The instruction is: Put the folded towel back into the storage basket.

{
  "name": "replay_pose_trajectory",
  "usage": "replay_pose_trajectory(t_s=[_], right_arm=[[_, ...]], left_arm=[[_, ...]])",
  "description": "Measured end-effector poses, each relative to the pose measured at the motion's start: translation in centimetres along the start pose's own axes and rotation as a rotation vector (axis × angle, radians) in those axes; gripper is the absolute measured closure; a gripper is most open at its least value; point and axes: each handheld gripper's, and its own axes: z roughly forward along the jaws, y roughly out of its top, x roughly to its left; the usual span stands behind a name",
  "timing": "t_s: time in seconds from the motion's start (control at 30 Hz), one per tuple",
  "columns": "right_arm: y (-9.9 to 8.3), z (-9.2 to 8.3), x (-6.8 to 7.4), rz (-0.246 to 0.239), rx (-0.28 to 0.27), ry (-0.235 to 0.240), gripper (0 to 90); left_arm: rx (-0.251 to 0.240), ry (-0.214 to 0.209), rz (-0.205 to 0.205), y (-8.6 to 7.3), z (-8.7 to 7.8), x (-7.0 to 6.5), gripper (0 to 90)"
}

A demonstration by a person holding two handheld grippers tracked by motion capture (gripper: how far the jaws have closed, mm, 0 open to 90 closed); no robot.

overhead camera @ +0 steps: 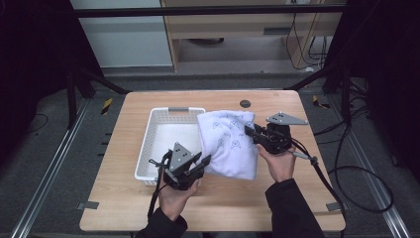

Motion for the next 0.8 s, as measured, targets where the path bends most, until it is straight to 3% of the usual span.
replay_pose_trajectory(t_s=[0.37, 0.8], right_arm=[[1.1, 1.4, 1.8, -0.019, -0.012, 0.017, 73.5], [2.3, 4.2, 4.4, -0.034, -0.018, 0.051, 73.5]], left_arm=[[-0.011, 0.028, -0.001, 0.1, -1.7, 2.0, 74.1], [-0.015, 0.072, -0.017, -0.4, -3.4, 4.6, 74.1]])
